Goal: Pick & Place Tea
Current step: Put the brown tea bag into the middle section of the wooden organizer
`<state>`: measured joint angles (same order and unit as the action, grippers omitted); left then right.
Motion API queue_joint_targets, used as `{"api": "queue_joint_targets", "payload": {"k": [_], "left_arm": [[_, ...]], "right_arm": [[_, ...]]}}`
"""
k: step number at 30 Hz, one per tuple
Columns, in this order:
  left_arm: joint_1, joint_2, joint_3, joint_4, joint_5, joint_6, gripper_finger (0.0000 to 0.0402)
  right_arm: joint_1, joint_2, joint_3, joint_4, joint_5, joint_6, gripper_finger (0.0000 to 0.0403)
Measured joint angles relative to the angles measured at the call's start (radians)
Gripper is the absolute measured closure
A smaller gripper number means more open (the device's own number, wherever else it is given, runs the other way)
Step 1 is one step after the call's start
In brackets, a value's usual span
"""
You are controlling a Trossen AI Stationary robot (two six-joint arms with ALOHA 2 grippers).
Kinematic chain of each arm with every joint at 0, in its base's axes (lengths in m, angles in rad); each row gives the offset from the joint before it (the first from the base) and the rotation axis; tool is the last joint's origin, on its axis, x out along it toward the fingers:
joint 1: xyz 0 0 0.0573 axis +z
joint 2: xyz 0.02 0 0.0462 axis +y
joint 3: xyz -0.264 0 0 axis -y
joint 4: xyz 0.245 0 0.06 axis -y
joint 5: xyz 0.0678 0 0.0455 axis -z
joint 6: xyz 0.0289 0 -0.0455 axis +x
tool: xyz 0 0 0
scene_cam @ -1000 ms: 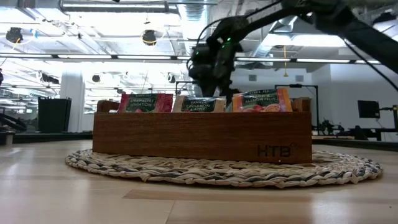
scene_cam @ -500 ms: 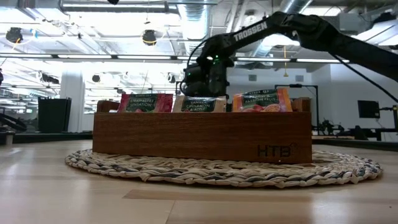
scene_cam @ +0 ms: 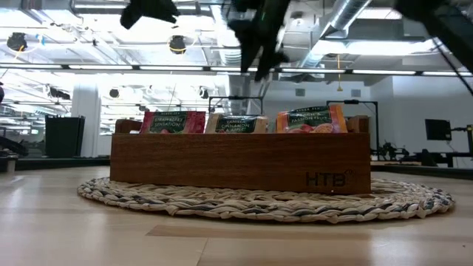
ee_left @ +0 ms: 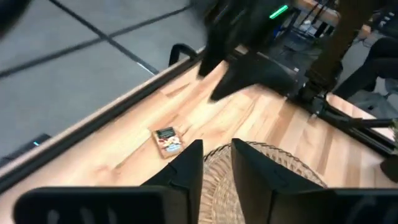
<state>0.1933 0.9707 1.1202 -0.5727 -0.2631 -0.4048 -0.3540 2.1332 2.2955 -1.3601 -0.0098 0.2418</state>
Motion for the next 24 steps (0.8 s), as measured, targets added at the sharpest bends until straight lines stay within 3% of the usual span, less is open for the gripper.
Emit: {"api": "queue_joint_targets", "payload": {"k": [7, 14, 20, 24], "left_arm": [[0.131, 0.149, 0.0, 0.052, 0.181, -0.095, 0.0247], [0.214, 0.394, 0.064, 0.067, 0.245, -0.162, 0.0183], [0.242, 0.653, 0.27, -0.032, 0.31, -0.128, 0.0168], [0.252, 0.813, 0.44, -0.138, 0.294, -0.07, 0.0168]], "right_arm": [[0.107, -0.207, 0.0, 0.006, 0.155, 0.102, 0.0154], [0.223, -0.303, 0.0, 0.003, 0.279, 0.167, 0.0154], [0.304, -0.322, 0.0, -0.043, 0.333, 0.203, 0.0154], [0.336, -0.332, 0.0, -0.056, 0.361, 0.212, 0.0154]]}}
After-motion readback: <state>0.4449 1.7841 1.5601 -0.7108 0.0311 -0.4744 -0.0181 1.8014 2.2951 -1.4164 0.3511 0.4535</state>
